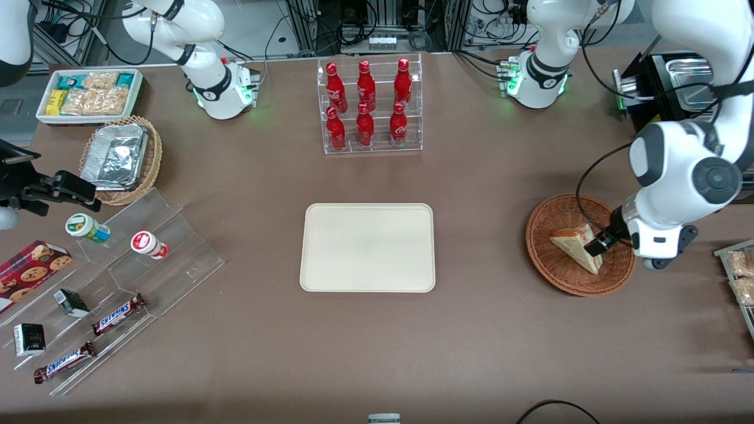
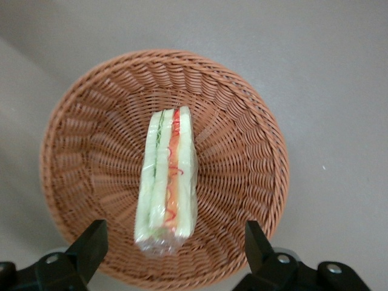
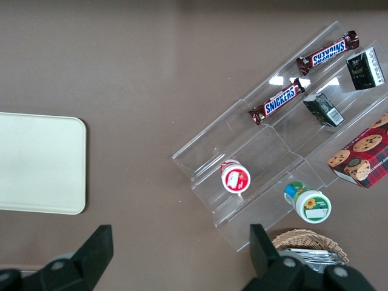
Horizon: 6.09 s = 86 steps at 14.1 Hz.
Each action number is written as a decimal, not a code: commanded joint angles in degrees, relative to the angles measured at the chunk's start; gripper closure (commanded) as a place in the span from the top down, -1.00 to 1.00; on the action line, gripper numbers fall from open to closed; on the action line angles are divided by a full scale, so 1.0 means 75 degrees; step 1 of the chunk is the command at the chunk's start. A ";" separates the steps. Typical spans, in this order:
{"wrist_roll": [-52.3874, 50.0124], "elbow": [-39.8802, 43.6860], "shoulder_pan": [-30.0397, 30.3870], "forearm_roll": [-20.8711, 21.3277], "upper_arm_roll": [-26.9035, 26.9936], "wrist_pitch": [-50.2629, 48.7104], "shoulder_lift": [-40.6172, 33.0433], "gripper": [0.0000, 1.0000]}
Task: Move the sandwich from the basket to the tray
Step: 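Lower the open left gripper over the wrapped sandwich in the basket, then close the left gripper on the sandwich's crust edge, then lift the sandwich out of the basket and carry it toward the tray, then lower the held sandwich onto the cream tray, then open the left gripper to release the sandwich on the tray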
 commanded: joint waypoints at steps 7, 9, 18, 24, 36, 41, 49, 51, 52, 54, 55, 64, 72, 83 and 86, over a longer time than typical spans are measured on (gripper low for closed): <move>-0.0523 -0.0938 0.0133 0.0133 -0.0012 0.1614 0.0604 0.98; -0.0524 -0.0915 0.0133 0.0122 -0.0012 0.1684 0.0768 0.94; -0.0547 -0.0868 0.0109 0.0133 -0.0012 0.1790 0.0839 -0.38; -0.1132 -0.0155 -0.0731 0.0145 -0.0024 0.0375 0.0066 -0.38; 0.0154 0.1954 -0.3487 0.0017 -0.0106 -0.0073 0.1610 -0.44; -0.0126 0.2658 -0.4238 -0.0019 -0.0118 -0.0050 0.2267 -0.53; 0.0695 0.3327 -0.4250 -0.0183 -0.0844 0.0439 0.3217 -0.50; 0.0893 0.3327 -0.4250 -0.0463 -0.0856 0.0933 0.3451 -0.50; 0.0952 0.3327 -0.4273 -0.0476 -0.0868 0.0958 0.3545 -0.50; 0.0953 0.3351 -0.4262 -0.0476 -0.1054 0.0970 0.3651 -0.48; 0.0965 0.3374 -0.4262 -0.0476 -0.1055 0.0970 0.3663 -0.47; 0.0976 0.3550 -0.4262 -0.0441 -0.1067 0.0958 0.3780 0.13; 0.0778 0.3655 -0.4251 -0.0476 -0.1090 0.0877 0.3454 1.00; 0.2132 0.3550 -0.2577 -0.0312 -0.0633 -0.3433 0.0373 1.00; 0.2932 0.3317 -0.1861 -0.0266 -0.0633 -0.3893 -0.0330 1.00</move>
